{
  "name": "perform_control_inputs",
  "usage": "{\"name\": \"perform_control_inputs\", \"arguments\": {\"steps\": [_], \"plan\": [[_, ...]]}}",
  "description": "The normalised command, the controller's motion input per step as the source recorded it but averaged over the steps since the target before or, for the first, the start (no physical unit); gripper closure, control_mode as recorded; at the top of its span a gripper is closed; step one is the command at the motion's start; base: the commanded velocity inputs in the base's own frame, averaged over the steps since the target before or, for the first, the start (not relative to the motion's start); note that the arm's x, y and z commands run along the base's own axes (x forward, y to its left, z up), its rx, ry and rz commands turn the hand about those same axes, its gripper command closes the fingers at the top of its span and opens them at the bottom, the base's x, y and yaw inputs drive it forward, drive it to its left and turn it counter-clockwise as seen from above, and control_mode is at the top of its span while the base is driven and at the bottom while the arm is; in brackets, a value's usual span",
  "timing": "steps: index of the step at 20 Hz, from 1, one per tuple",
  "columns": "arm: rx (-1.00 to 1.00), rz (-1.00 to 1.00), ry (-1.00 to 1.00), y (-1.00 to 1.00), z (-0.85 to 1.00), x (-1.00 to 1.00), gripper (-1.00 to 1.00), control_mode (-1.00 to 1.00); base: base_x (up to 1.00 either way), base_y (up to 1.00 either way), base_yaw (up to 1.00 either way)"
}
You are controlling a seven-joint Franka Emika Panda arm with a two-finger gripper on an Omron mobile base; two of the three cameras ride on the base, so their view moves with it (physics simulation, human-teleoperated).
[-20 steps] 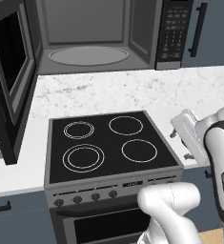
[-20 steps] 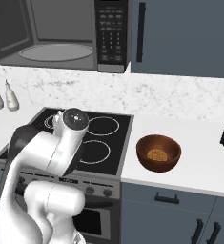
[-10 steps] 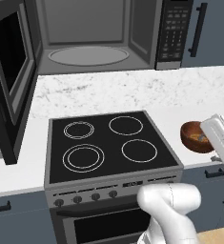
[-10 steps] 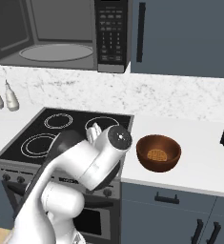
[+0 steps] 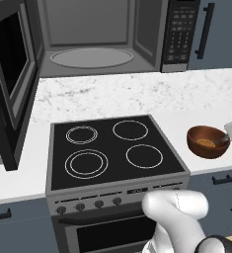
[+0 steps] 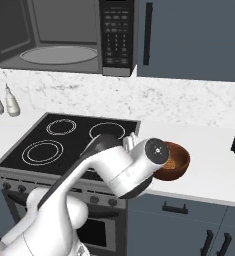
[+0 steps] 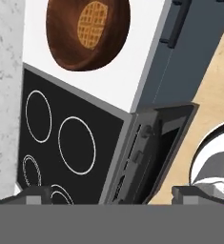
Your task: Open the microwave, place the bowl with waffle inside the microwave, then close the microwave door and turn it on.
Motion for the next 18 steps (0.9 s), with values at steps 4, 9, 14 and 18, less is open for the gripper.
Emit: {"name": "perform_control_inputs", "arguments": {"steps": [4,9,14,18], "plan": [[0.00,-0.17,0.02,-0.56,-0.23,0.51,-1.00,-1.00,0.00,0.00,0.00],[0.00,-0.02,0.05,-0.27,-0.25,0.62,-1.00,-1.00,0.00,0.00,0.00],[0.00,0.00,0.08,-0.22,-0.26,0.63,-1.00,-1.00,0.00,0.00,0.00],[-0.01,0.00,0.15,-0.46,-0.40,0.21,-1.00,-1.00,0.00,0.00,0.00]]}}
